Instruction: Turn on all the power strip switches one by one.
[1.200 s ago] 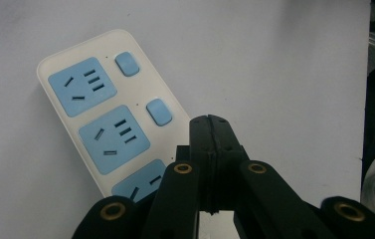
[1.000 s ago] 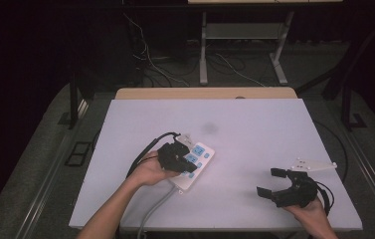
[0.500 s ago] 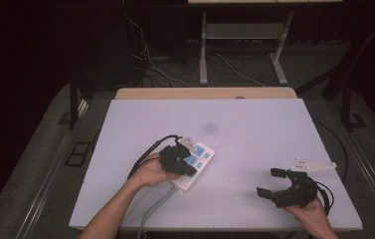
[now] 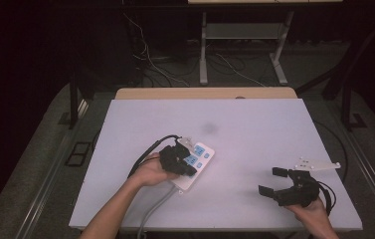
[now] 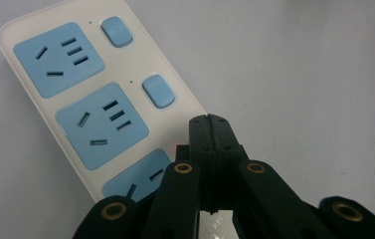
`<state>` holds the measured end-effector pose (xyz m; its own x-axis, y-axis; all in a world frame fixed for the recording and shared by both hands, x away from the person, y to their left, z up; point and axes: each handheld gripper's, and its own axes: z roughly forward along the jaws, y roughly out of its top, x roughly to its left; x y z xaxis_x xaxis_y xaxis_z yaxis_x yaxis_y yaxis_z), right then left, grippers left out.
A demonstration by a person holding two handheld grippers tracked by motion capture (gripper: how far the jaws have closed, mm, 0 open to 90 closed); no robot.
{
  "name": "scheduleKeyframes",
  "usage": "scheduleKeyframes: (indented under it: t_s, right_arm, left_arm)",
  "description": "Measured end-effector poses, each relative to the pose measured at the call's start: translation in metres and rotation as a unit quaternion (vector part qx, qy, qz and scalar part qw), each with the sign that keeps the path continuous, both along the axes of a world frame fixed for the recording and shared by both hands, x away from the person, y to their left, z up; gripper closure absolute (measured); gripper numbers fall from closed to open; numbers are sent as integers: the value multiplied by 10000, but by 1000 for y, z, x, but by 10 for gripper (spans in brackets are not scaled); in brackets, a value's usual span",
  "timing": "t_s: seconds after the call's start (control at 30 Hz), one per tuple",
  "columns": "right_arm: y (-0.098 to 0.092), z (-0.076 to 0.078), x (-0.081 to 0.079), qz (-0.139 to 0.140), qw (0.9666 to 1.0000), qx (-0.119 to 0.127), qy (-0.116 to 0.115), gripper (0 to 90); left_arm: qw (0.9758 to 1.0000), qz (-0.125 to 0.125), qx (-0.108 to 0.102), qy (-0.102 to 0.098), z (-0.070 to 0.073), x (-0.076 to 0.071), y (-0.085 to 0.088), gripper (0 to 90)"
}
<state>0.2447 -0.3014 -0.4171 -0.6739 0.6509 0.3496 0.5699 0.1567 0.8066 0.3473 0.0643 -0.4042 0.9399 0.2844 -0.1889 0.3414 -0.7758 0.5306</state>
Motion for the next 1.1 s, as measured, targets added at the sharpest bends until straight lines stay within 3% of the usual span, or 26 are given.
scheduleKeyframes:
  t_s: [0.23,0.8,1.1]
  right_arm:
    - [-6,2,-1,-64,9999,113,-31,2]
    - [-5,1,-2,-57,10000,52,-7,2]
    - [-4,1,-2,-44,10000,21,-11,2]
  left_arm:
    - [9999,74,-75,97,-3,1,2,900]
    - [9997,174,52,-189,1,-6,-2,898]
    - [9999,60,-11,-146,4,-6,-4,897]
